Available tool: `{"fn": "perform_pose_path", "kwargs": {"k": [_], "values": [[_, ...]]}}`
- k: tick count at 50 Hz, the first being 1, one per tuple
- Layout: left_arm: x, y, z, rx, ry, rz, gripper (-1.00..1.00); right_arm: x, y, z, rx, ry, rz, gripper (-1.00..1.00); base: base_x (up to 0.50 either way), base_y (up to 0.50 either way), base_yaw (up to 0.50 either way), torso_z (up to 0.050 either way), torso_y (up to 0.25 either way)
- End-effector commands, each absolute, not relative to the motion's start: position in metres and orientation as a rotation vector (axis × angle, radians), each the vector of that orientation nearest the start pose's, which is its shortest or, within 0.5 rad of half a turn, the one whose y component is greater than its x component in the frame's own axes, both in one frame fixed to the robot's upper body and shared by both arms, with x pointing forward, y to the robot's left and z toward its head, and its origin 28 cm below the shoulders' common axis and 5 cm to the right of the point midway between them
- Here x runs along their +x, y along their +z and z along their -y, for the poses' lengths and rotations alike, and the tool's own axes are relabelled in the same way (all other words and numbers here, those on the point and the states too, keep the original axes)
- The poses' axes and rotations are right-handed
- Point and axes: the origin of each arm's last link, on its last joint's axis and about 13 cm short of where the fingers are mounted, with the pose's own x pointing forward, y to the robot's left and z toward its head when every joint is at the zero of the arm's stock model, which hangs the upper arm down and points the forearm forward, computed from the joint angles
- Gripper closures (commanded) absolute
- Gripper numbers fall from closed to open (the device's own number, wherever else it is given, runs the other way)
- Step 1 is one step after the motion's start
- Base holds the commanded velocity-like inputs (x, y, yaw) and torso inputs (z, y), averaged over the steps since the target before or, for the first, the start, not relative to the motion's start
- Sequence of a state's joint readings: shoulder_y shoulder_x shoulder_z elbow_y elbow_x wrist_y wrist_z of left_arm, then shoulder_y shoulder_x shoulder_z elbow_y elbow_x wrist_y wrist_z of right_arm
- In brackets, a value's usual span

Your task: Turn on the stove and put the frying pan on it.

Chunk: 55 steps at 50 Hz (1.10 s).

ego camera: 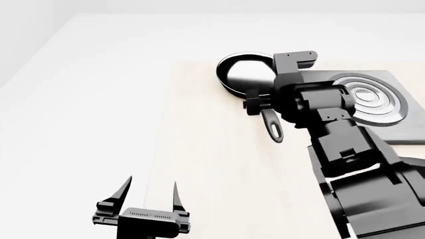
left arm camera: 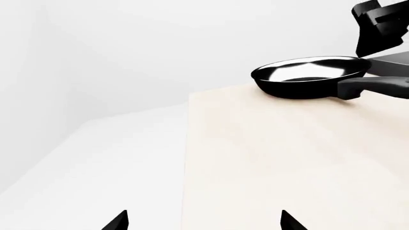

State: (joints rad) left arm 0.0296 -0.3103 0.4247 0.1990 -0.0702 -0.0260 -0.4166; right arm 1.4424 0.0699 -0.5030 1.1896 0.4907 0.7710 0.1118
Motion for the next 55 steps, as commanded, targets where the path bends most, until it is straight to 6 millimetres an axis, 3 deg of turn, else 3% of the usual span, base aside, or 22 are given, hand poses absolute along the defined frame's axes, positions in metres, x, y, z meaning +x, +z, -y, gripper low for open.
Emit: {"fn": "perform_pose_path", "kwargs": {"k": [1,18,55], "values": [[0.187,0.032,-0.189,0.173,-0.039,0.096,-1.0,0.416,0.2,0.1,-0.088,-0.012,-0.593,-1.0,0.0,0.0,0.0,0.0,0.0],[0.186,0.032,-0.189,0.174,-0.039,0.096,-1.0,0.411,0.178,0.098,-0.085,0.004,-0.635,-1.0,0.0,0.0,0.0,0.0,0.0],[0.186,0.032,-0.19,0.173,-0.036,0.097,-1.0,0.407,0.161,0.101,-0.097,-0.004,-0.676,-1.0,0.0,0.0,0.0,0.0,0.0]]}}
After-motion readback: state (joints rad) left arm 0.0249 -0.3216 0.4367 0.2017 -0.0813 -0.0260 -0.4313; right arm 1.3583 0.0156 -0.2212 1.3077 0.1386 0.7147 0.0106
